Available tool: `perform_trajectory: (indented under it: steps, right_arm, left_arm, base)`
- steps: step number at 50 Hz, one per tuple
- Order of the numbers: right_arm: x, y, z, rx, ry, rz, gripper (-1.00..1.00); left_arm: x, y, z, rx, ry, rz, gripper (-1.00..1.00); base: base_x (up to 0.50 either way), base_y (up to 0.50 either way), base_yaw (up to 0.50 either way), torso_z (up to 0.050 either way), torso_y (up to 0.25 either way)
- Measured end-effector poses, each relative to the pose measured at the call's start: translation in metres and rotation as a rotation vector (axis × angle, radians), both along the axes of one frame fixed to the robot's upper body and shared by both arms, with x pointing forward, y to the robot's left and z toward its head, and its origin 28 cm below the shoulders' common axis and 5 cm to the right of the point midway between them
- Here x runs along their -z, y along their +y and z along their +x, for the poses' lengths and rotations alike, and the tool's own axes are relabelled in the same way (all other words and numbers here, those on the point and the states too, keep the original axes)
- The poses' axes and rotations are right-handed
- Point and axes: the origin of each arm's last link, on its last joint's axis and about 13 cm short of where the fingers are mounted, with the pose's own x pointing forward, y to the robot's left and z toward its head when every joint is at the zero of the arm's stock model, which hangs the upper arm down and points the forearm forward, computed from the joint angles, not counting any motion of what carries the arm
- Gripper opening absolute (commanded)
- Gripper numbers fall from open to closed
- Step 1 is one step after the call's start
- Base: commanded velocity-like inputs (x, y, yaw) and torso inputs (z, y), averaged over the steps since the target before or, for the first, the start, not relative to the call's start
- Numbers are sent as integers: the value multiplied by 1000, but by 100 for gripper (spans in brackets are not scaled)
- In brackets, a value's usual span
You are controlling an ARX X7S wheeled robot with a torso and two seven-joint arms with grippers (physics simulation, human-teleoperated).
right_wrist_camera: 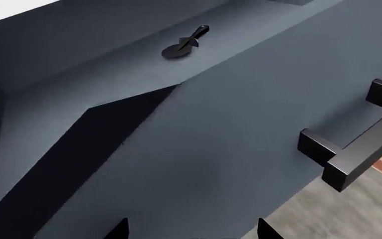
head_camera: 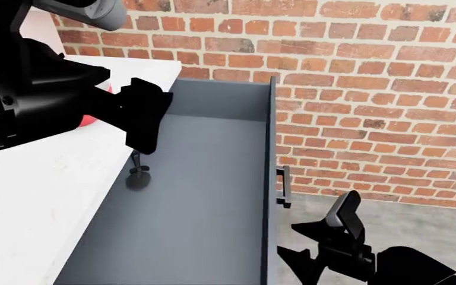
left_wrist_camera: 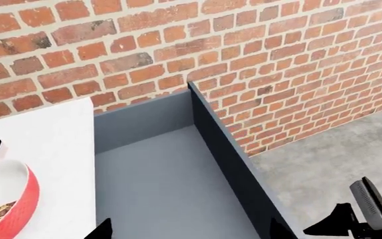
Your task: Place the bar in the bowl and close the drawer.
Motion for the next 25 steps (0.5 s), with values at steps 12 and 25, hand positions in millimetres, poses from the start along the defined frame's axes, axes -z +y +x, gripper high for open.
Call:
perform_trajectory:
  steps: [12,25]
  right_arm:
    - [-5,25,5,-50,2,-7,100]
    - [-17,53,14,-124,-3,-69,100]
  left_arm:
    - [0,0,0,1,1,0,100]
    - [1,-1,1,3,2,3,100]
  base:
    - [0,0,0,0,0]
    - [0,0,0,0,0]
